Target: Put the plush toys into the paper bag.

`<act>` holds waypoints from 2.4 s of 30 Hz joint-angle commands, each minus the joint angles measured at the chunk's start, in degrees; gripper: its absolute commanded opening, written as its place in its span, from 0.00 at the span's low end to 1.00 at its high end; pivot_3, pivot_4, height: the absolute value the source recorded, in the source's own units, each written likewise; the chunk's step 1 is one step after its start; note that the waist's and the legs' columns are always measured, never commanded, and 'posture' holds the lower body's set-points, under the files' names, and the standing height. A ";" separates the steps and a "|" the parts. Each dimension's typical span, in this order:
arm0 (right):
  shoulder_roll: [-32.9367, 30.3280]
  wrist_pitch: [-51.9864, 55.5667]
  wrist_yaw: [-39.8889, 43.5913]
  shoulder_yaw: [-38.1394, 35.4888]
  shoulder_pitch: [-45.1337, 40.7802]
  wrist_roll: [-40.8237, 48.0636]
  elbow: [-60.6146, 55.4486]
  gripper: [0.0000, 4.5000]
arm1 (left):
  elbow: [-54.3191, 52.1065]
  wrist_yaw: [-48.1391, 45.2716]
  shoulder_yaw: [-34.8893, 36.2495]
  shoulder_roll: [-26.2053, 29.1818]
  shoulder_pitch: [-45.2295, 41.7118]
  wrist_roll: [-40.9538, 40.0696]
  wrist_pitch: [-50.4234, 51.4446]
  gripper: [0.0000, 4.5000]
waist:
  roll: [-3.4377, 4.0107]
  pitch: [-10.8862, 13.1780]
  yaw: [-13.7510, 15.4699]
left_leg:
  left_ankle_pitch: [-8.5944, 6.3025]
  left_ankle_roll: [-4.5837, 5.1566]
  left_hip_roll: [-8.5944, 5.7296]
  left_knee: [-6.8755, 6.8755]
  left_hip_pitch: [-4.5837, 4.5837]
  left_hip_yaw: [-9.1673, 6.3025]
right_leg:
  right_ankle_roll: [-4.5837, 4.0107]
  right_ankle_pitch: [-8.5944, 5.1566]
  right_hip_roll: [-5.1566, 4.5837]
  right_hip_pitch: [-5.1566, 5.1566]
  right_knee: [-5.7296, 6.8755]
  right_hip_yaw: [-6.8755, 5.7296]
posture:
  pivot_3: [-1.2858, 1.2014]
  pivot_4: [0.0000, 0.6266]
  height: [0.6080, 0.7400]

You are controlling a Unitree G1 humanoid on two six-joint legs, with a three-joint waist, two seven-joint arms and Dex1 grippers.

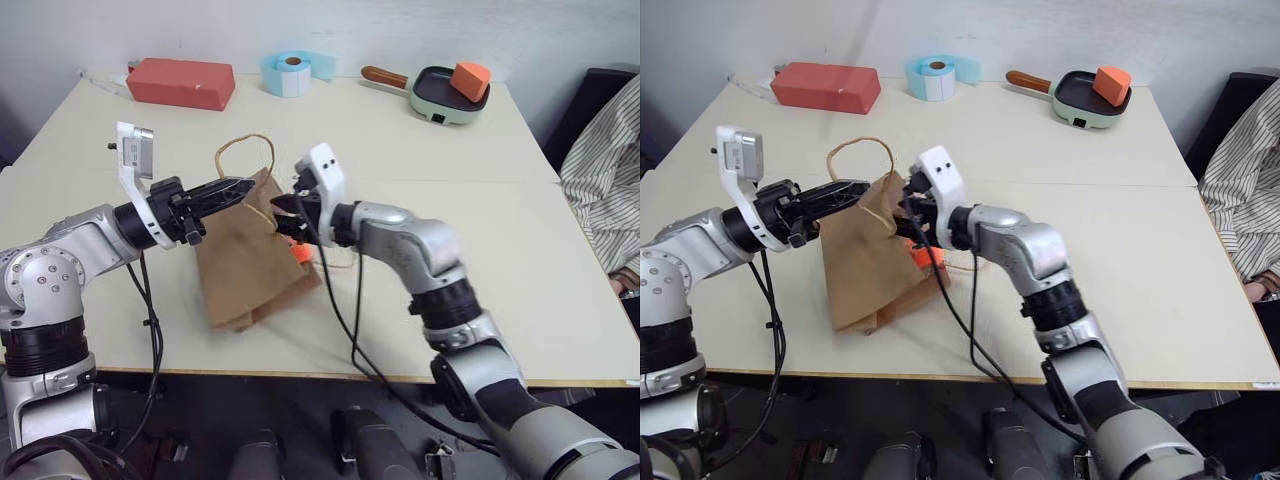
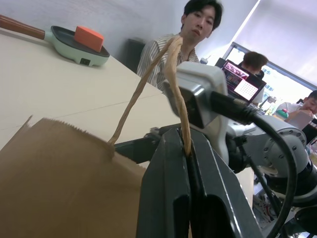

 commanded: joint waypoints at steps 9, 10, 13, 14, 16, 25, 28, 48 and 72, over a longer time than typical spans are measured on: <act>-8.84 34.32 -9.30 -30.95 22.98 22.21 -30.57 0.63 | -0.97 -0.41 0.90 0.70 -0.47 -0.77 0.09 0.00 | -0.01 -0.01 -0.05 | 0.03 -0.05 0.00 0.02 -0.26 -0.16 | 0.00 0.00 0.04 -0.10 -0.07 -0.02 | 0.52 0.24 1.00; -6.78 37.05 -10.68 -33.00 24.98 23.10 -31.27 0.63 | -1.05 -0.47 0.95 0.75 -0.36 -0.81 0.11 0.00 | -0.01 -0.01 -0.09 | 0.05 -0.07 0.01 0.01 -0.24 -0.17 | 0.00 0.00 0.06 -0.10 -0.05 -0.02 | 0.52 0.24 1.00; 1.23 41.49 -14.94 -36.84 26.87 23.02 -29.34 0.63 | -1.16 -0.61 1.09 0.97 -0.14 -0.78 0.11 0.00 | 0.00 0.00 -0.28 | 0.13 -0.14 0.01 -0.02 -0.19 -0.16 | 0.00 0.00 0.08 -0.11 0.05 0.02 | 0.52 0.24 1.00; 3.23 41.76 -16.40 -37.53 26.58 22.24 -28.24 0.63 | -1.18 -0.63 1.14 1.03 -0.14 -0.78 0.12 0.00 | 0.01 0.00 -0.38 | 0.14 -0.14 0.01 -0.02 -0.17 -0.14 | 0.00 0.00 0.08 -0.11 0.08 0.04 | 0.52 0.24 1.00; 7.44 41.81 -19.33 -39.28 25.30 20.54 -24.79 0.63 | -1.31 -0.54 1.28 1.14 -0.16 -0.87 0.17 0.00 | 0.01 0.00 -0.32 | 0.17 -0.14 -0.03 -0.02 -0.09 -0.09 | 0.00 0.00 0.07 -0.11 0.09 0.10 | 0.52 0.24 1.00; 16.72 32.76 -26.46 -42.03 16.68 14.85 -5.05 0.63 | -2.38 -0.13 2.58 2.63 0.41 -1.64 0.58 0.00 | 0.02 0.00 -0.43 | 0.18 -0.14 -0.05 -0.03 -0.22 -0.11 | 0.00 0.00 0.07 -0.21 0.08 0.06 | 0.52 0.24 1.00; 17.64 27.91 -27.86 -43.44 13.90 14.94 0.24 0.63 | -2.78 0.03 2.88 2.78 0.89 -1.70 0.58 0.00 | 0.01 0.00 -0.32 | 0.19 -0.14 -0.05 -0.02 -0.20 -0.12 | 0.00 0.00 0.07 -0.20 0.11 0.05 | 0.52 0.24 1.00; -3.04 20.37 -14.89 -41.11 7.50 38.32 -18.82 0.00 | 0.82 5.60 4.07 -2.51 -8.25 -4.24 -1.00 0.00 | 0.03 0.01 0.29 | 0.20 -0.11 -0.06 0.04 -0.50 -0.16 | 0.01 0.00 0.04 -0.39 0.11 0.01 | 0.52 0.24 1.00; -20.73 -4.15 -7.81 -14.84 15.16 14.62 -34.71 0.00 | 3.11 -0.71 -5.76 -7.24 -6.76 11.14 -12.15 0.00 | 0.02 0.01 0.17 | 0.23 -0.11 -0.05 0.04 -0.52 -0.04 | 0.02 0.01 0.07 -0.50 0.15 0.14 | 0.52 0.24 1.00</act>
